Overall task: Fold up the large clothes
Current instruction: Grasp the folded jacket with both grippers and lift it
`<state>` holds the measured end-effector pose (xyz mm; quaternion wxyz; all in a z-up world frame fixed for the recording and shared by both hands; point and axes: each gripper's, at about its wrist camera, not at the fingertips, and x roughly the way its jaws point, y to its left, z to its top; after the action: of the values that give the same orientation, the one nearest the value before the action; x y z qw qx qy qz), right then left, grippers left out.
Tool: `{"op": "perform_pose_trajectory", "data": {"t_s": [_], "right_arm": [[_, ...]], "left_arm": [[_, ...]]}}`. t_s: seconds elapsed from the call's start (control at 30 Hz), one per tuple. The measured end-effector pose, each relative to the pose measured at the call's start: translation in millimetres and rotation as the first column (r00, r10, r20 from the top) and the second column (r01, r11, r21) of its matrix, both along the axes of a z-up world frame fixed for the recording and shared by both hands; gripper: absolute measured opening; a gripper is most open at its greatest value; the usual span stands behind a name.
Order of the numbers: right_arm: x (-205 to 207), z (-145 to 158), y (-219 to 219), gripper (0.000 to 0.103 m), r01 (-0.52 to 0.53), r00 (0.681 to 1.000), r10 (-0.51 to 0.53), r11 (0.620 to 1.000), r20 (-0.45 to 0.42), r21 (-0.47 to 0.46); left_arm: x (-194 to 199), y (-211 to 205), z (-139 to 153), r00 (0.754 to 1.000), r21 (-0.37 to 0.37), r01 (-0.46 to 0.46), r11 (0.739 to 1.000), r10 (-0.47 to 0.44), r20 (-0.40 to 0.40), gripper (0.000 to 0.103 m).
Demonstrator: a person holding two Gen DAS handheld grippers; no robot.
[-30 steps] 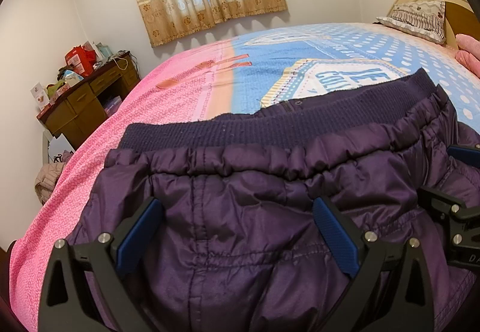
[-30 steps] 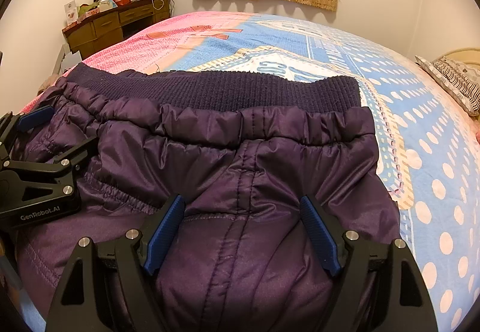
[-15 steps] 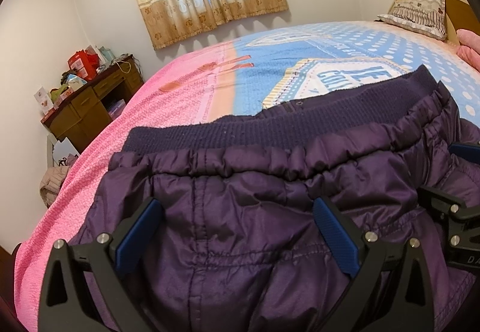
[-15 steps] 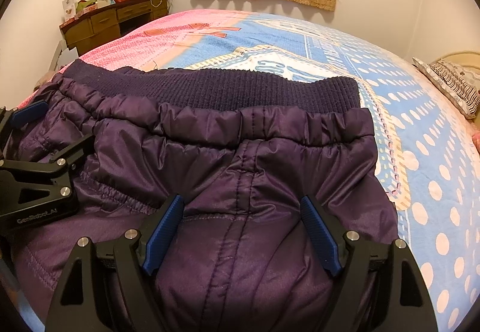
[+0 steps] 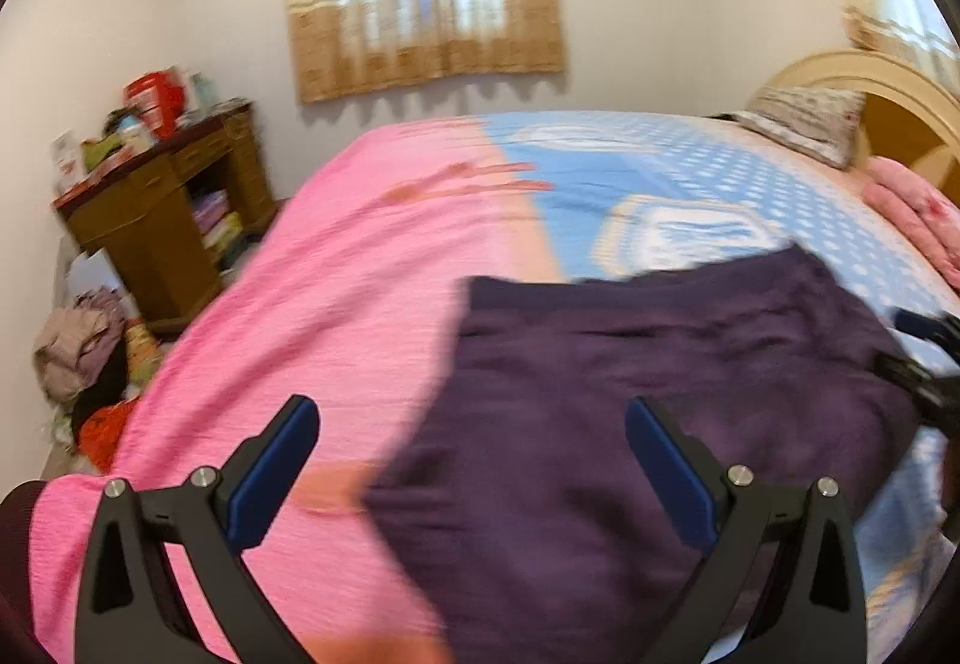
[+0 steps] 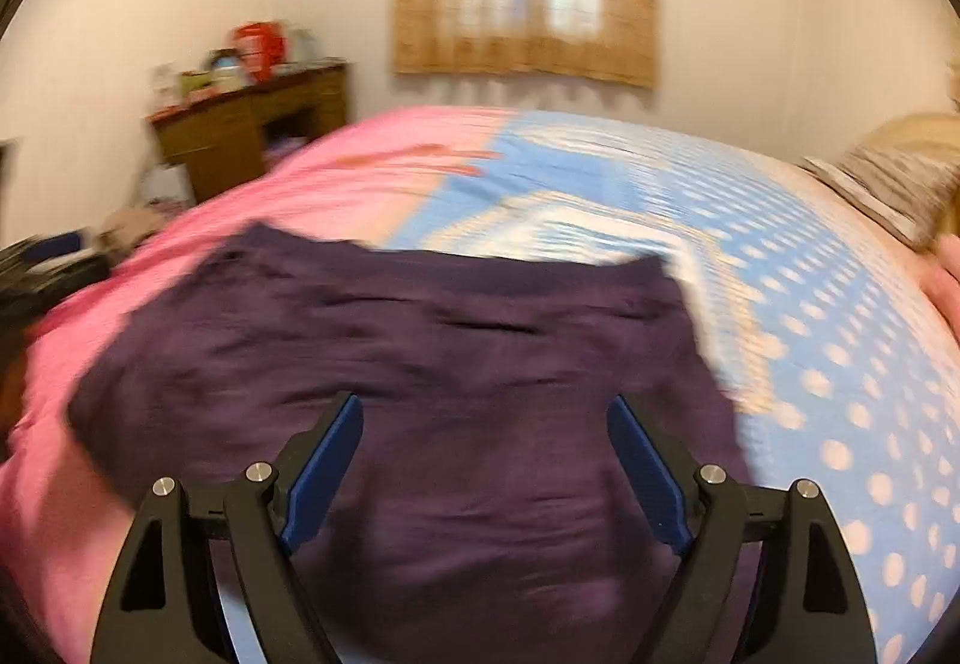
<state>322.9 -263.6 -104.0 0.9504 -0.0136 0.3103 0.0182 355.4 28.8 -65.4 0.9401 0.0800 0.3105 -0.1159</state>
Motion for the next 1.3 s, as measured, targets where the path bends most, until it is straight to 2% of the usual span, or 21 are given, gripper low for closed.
{"op": "perform_pose_trajectory", "data": {"t_s": [0.03,0.13,0.2,0.27,0.37,0.43,0.47,0.5,0.57,0.63,0.67,0.7,0.77,0.8,0.83,0.87,0.93,1.07,1.17,1.3], "right_arm": [[-3.1,0.8,19.7,0.084,-0.047,0.999,0.047,0.999,0.005,-0.013],[-9.4,1.4,81.1,0.084,-0.181,0.983,0.183,0.980,0.011,-0.077],[-13.0,-4.2,118.9,0.084,-0.266,0.964,0.267,0.956,-0.006,-0.121],[-17.4,-14.2,156.8,0.084,-0.345,0.938,0.346,0.921,-0.024,-0.181],[-22.4,-31.6,203.4,0.084,-0.434,0.898,0.438,0.859,-0.049,-0.272],[-23.6,-41.6,221.2,0.084,-0.451,0.886,0.460,0.830,-0.055,-0.328],[-22.4,-46.8,229.2,0.084,-0.456,0.882,0.469,0.813,-0.057,-0.362],[-19.7,-52.8,235.3,0.084,-0.452,0.881,0.468,0.798,-0.061,-0.398],[-14.7,-60.0,246.4,0.084,-0.465,0.871,0.487,0.772,-0.066,-0.433],[-10.8,-64.9,250.7,0.084,-0.468,0.867,0.493,0.764,-0.066,-0.445],[-8.5,-66.5,251.3,0.078,-0.472,0.865,0.498,0.763,-0.065,-0.442],[-6.6,-67.4,250.6,0.072,-0.482,0.860,0.505,0.763,-0.068,-0.430],[-5.5,-65.9,248.2,0.050,-0.498,0.856,0.511,0.770,-0.082,-0.400],[-6.8,-64.4,248.1,0.045,-0.504,0.853,0.515,0.770,-0.085,-0.391],[-10.6,-63.1,250.0,0.037,-0.508,0.850,0.520,0.766,-0.086,-0.393],[-14.2,-61.3,251.9,0.031,-0.511,0.848,0.524,0.763,-0.084,-0.395],[-21.3,-56.3,253.4,0.026,-0.520,0.845,0.528,0.769,-0.090,-0.371],[-45.9,-48.7,254.5,0.022,-0.552,0.825,0.556,0.759,-0.097,-0.344],[-70.6,-40.8,260.0,0.021,-0.590,0.799,0.595,0.750,-0.085,-0.300],[-97.3,-23.3,271.7,0.018,-0.653,0.749,0.661,0.729,-0.036,-0.204]], "left_arm": [[14.5,15.0,-3.1,0.999,-0.020,-0.027,0.999,0.026,-0.023,0.103],[56.1,46.0,-18.0,0.984,-0.185,-0.060,0.981,0.027,-0.175,0.103],[82.2,55.2,-33.7,0.958,-0.305,-0.078,0.949,-0.014,-0.286,0.103],[98.9,53.0,-50.4,0.927,-0.386,-0.083,0.919,-0.071,-0.368,0.103],[116.1,39.6,-62.6,0.913,-0.398,-0.068,0.915,-0.104,-0.394,0.103],[123.7,31.0,-68.3,0.893,-0.422,-0.023,0.906,-0.171,-0.417,0.103],[126.6,25.7,-73.4,0.870,-0.447,0.005,0.894,-0.225,-0.440,0.103],[131.1,19.0,-80.3,0.840,-0.464,0.026,0.886,-0.271,-0.471,0.099],[136.2,10.6,-86.8,0.816,-0.476,0.054,0.878,-0.313,-0.485,0.092],[138.2,3.8,-94.4,0.794,-0.499,0.077,0.863,-0.356,-0.493,0.083],[137.3,3.0,-96.3,0.790,-0.504,0.085,0.859,-0.367,-0.492,0.078],[136.8,2.1,-99.3,0.788,-0.505,0.092,0.858,-0.373,-0.490,0.070],[129.3,7.3,-97.1,0.793,-0.522,0.114,0.845,-0.394,-0.465,0.045],[124.4,9.0,-95.6,0.793,-0.521,0.127,0.844,-0.402,-0.458,0.031],[121.1,12.0,-93.1,0.799,-0.525,0.131,0.841,-0.403,-0.446,0.025],[116.2,15.6,-89.8,0.806,-0.529,0.134,0.838,-0.403,-0.434,0.024],[104.2,20.7,-81.4,0.823,-0.523,0.149,0.839,-0.398,-0.404,0.019],[75.4,40.1,-69.1,0.842,-0.547,0.150,0.824,-0.396,-0.366,0.018],[49.8,66.4,-64.0,0.847,-0.579,0.127,0.805,-0.392,-0.359,0.017],[13.3,102.4,-46.1,0.871,-0.613,0.084,0.785,-0.357,-0.338,0.017]]}}
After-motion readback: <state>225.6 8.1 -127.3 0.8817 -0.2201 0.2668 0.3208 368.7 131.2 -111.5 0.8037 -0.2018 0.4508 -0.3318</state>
